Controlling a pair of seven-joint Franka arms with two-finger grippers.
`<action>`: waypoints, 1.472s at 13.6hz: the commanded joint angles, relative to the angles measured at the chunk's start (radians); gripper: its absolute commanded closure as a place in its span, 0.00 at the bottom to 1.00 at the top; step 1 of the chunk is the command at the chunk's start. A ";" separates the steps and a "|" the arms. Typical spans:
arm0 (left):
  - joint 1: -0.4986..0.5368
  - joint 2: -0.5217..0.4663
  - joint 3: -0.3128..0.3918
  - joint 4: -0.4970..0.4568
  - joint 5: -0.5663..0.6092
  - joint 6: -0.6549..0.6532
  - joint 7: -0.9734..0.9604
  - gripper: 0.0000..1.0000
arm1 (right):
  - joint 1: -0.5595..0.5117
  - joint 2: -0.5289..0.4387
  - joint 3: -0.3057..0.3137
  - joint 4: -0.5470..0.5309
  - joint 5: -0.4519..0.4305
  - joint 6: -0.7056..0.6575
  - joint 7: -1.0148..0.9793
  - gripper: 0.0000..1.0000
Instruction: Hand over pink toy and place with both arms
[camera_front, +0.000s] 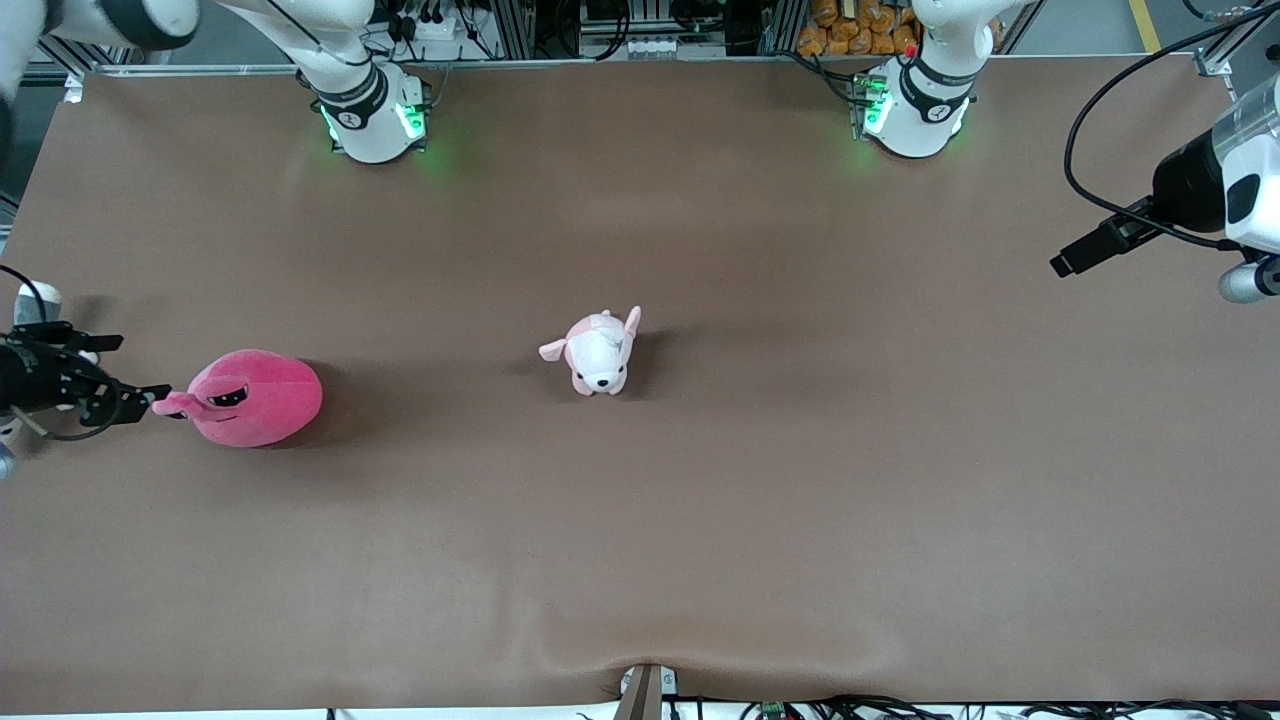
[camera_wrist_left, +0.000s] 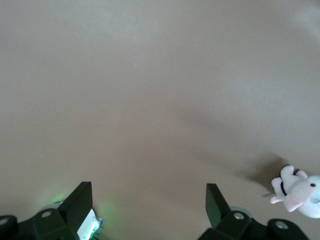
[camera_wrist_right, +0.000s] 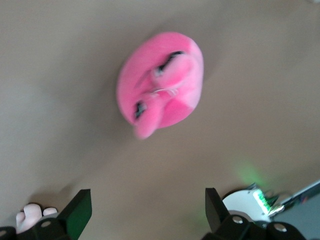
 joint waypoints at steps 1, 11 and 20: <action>0.046 -0.035 -0.003 -0.001 0.016 -0.014 0.154 0.00 | 0.031 -0.121 0.012 0.022 -0.031 -0.035 -0.024 0.00; -0.327 -0.177 0.346 -0.162 0.001 -0.013 0.321 0.00 | 0.053 -0.738 0.049 -0.578 -0.084 0.064 -0.672 0.00; -0.444 -0.228 0.412 -0.229 0.007 0.018 0.337 0.00 | 0.057 -0.686 0.049 -0.447 -0.097 0.060 -0.661 0.00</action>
